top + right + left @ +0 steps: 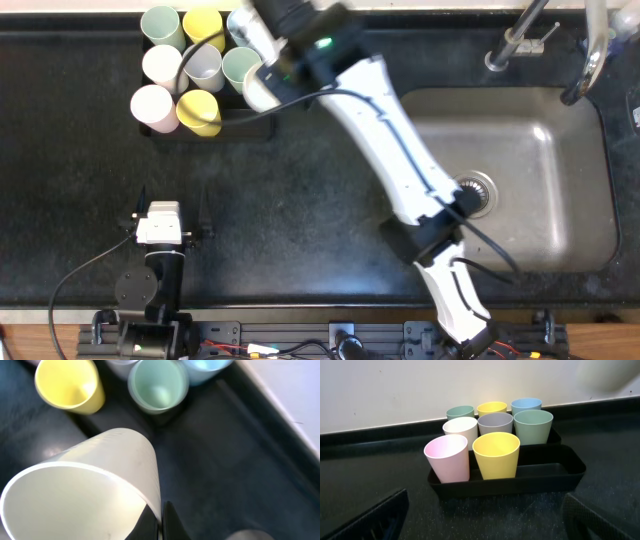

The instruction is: Store Cups

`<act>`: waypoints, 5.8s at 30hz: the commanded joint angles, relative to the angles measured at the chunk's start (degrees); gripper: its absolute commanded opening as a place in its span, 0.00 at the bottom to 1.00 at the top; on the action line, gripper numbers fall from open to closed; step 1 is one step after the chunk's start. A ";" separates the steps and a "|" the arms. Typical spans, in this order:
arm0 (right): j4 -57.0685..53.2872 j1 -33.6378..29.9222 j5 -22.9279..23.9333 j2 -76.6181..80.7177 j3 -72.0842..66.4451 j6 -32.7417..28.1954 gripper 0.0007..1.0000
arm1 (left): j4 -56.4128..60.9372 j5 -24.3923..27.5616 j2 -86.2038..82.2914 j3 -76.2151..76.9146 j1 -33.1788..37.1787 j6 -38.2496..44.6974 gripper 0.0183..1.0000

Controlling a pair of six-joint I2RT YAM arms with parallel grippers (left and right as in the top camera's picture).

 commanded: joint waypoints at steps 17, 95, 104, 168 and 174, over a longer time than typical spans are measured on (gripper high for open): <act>6.19 3.04 6.73 10.23 2.62 -0.57 0.04 | -0.11 -0.22 -0.35 -0.04 0.37 1.25 1.00; -3.02 -16.17 7.21 -10.47 8.57 14.05 1.00 | -0.11 -0.22 -0.35 -0.04 0.37 1.25 1.00; 3.98 -25.68 7.85 -42.47 -47.63 18.51 1.00 | -0.11 -0.22 -0.35 -0.04 0.37 1.25 1.00; 86.44 -39.74 12.48 -131.91 -154.42 7.17 1.00 | -0.11 -0.22 -0.35 -0.04 0.35 1.25 1.00; 86.44 -39.74 12.59 -131.88 -154.42 7.19 1.00 | -0.11 -0.22 -0.35 -0.04 0.37 1.25 1.00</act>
